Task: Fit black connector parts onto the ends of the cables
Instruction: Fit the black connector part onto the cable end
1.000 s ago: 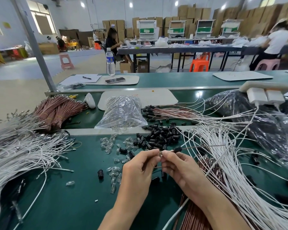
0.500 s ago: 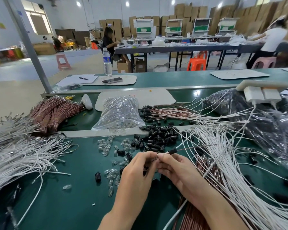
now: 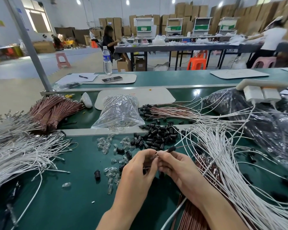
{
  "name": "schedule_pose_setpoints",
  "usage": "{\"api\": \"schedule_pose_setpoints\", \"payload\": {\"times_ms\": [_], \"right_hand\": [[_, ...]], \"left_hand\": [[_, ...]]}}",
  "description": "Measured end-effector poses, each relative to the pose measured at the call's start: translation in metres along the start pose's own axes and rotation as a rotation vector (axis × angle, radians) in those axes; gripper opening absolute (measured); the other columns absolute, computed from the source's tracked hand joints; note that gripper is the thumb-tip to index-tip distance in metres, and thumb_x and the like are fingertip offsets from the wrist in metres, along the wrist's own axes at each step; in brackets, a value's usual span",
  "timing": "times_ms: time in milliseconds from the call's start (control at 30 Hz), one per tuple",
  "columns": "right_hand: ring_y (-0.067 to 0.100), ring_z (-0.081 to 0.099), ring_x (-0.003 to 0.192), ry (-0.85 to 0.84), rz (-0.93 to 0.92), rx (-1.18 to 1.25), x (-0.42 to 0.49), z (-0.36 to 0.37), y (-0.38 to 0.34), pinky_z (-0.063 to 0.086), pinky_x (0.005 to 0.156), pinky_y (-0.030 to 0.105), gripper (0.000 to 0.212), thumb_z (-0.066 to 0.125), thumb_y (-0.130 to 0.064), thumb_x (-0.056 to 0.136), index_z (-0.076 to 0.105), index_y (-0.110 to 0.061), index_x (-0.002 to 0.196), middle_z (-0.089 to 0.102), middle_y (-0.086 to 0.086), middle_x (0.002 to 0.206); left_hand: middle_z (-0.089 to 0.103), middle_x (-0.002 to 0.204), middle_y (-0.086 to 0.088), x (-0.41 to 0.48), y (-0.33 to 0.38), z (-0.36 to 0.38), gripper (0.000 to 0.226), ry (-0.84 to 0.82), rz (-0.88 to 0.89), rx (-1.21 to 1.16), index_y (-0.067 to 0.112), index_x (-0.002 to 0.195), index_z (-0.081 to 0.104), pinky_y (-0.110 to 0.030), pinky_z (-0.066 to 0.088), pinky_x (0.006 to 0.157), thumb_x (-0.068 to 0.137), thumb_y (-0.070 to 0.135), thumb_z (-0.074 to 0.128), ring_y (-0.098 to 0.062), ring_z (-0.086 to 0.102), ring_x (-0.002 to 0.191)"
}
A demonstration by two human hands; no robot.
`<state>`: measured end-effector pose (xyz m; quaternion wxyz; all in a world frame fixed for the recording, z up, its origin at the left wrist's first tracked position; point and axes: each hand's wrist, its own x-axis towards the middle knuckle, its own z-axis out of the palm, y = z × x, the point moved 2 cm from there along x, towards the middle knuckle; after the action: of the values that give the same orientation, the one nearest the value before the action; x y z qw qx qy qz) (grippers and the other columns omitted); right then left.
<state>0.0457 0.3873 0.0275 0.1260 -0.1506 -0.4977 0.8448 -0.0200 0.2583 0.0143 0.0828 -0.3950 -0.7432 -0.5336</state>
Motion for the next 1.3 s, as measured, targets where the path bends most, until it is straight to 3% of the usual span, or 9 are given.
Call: {"api": "schedule_pose_setpoints", "payload": {"times_ms": [167, 367, 500, 667, 800, 1033, 1300], "right_hand": [[0.014, 0.069, 0.072, -0.013, 0.016, -0.004, -0.0005, 0.0006, 0.0005, 0.058, 0.071, 0.022, 0.018, 0.076, -0.025, 0.078, 0.082, -0.009, 0.083, 0.073, 0.011, 0.084], [0.021, 0.073, 0.082, 0.049, -0.006, 0.111, 0.0002, -0.001, -0.0041, 0.06, 0.07, 0.026, 0.039, 0.074, -0.037, 0.078, 0.076, -0.008, 0.103, 0.076, 0.017, 0.1], [0.021, 0.074, 0.083, 0.108, -0.052, 0.175, 0.0012, -0.0071, -0.0068, 0.06, 0.068, 0.026, 0.027, 0.067, -0.027, 0.086, 0.08, -0.01, 0.101, 0.075, 0.015, 0.095], [0.019, 0.074, 0.085, 0.036, -0.027, 0.143, 0.0003, -0.0039, -0.0052, 0.06, 0.073, 0.025, 0.027, 0.068, -0.023, 0.086, 0.079, -0.008, 0.105, 0.076, 0.015, 0.097], [0.019, 0.074, 0.088, -0.017, -0.006, 0.136, -0.0013, -0.0008, -0.004, 0.06, 0.075, 0.024, 0.029, 0.068, -0.024, 0.088, 0.077, -0.007, 0.11, 0.076, 0.016, 0.101], [0.017, 0.074, 0.085, -0.02, -0.006, 0.143, -0.0018, -0.0003, -0.0021, 0.059, 0.073, 0.022, 0.026, 0.069, -0.022, 0.085, 0.079, -0.006, 0.104, 0.075, 0.016, 0.098], [0.018, 0.074, 0.084, -0.044, 0.051, 0.136, -0.0017, -0.0031, -0.0002, 0.059, 0.073, 0.023, 0.027, 0.07, -0.021, 0.085, 0.079, -0.006, 0.106, 0.075, 0.018, 0.098]], "left_hand": [[0.068, 0.101, 0.026, 0.0003, 0.0033, -0.0035, 0.016, 0.021, 0.024, 0.024, 0.047, 0.11, 0.059, -0.011, 0.052, 0.08, 0.094, 0.048, 0.055, 0.004, 0.068, 0.094], [0.067, 0.095, 0.026, 0.002, 0.0031, -0.0079, 0.016, 0.118, 0.01, 0.031, 0.038, 0.108, 0.063, -0.006, 0.048, 0.077, 0.094, 0.045, 0.056, 0.005, 0.067, 0.09], [0.066, 0.095, 0.028, 0.0017, 0.0035, -0.0073, 0.014, 0.105, 0.002, 0.058, 0.038, 0.106, 0.062, -0.002, 0.045, 0.077, 0.094, 0.043, 0.057, 0.008, 0.065, 0.091], [0.067, 0.093, 0.029, 0.0016, 0.0047, -0.0069, 0.012, 0.095, -0.014, 0.039, 0.046, 0.104, 0.058, -0.002, 0.045, 0.077, 0.094, 0.04, 0.058, 0.008, 0.065, 0.091], [0.066, 0.107, 0.03, 0.0009, 0.0061, -0.0063, 0.016, 0.084, -0.018, 0.001, 0.052, 0.101, 0.056, -0.003, 0.047, 0.076, 0.094, 0.038, 0.059, 0.007, 0.066, 0.091], [0.069, 0.095, 0.026, 0.0002, 0.0035, -0.0039, 0.014, 0.073, -0.005, 0.011, 0.045, 0.107, 0.058, -0.007, 0.05, 0.078, 0.093, 0.045, 0.056, 0.005, 0.067, 0.091], [0.072, 0.099, 0.026, -0.0018, -0.0037, -0.003, 0.021, 0.111, -0.046, -0.059, 0.041, 0.108, 0.067, -0.009, 0.051, 0.078, 0.089, 0.03, 0.066, 0.003, 0.07, 0.089]]}}
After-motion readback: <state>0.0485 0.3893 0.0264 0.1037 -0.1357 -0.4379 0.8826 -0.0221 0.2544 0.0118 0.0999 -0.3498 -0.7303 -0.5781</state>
